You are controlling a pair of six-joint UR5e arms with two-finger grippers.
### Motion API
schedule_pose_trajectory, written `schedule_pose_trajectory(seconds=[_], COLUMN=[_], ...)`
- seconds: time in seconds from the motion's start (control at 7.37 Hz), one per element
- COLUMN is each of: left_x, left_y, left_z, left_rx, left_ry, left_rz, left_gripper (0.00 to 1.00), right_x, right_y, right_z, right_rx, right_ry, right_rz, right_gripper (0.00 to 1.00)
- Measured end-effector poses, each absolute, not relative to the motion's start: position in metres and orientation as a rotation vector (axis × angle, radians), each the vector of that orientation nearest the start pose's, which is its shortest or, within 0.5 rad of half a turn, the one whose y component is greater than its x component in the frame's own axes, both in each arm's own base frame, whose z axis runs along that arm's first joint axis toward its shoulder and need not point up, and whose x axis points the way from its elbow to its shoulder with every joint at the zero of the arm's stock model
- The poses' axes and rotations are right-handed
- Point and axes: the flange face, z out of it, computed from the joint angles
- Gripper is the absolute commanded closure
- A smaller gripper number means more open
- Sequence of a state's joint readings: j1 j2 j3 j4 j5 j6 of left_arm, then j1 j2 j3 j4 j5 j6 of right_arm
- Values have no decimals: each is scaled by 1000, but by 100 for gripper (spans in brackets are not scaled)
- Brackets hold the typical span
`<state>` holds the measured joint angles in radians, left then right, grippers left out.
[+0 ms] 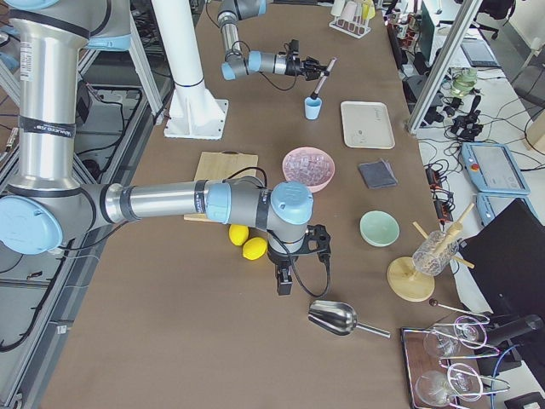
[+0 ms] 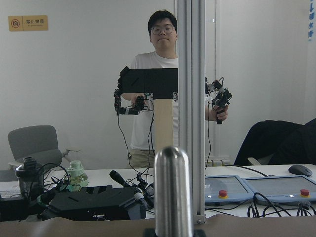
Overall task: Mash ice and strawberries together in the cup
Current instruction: 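Press the metal rod up and down inside the cup with the left gripper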
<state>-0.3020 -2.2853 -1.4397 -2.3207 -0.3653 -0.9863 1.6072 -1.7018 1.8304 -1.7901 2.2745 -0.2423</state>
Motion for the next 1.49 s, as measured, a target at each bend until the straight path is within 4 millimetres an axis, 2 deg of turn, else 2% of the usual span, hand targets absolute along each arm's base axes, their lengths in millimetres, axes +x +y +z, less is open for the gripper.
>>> schedule_pose_trajectory(seconds=[0.68, 0.81, 0.95, 1.22, 1.36, 1.49], left_x=[587, 589, 587, 564, 554, 552], left_y=[-415, -414, -414, -423, -428, -428], left_z=[204, 204, 198, 170, 161, 161], left_rx=[1363, 1362, 1359, 1352, 1357, 1356], left_ry=[594, 596, 609, 659, 665, 670], left_rz=[-561, -558, -559, -559, -560, -561], left_gripper=[71, 71, 71, 71, 71, 71], right_x=[85, 85, 85, 86, 86, 87], right_y=[-423, -423, -423, -422, -422, -422], right_z=[620, 621, 621, 622, 622, 621], right_rx=[10, 8, 7, 7, 7, 8], right_ry=[-708, -709, -709, -709, -709, -709], right_rz=[-164, -164, -162, -160, -159, -158], right_gripper=[0, 0, 0, 0, 0, 0])
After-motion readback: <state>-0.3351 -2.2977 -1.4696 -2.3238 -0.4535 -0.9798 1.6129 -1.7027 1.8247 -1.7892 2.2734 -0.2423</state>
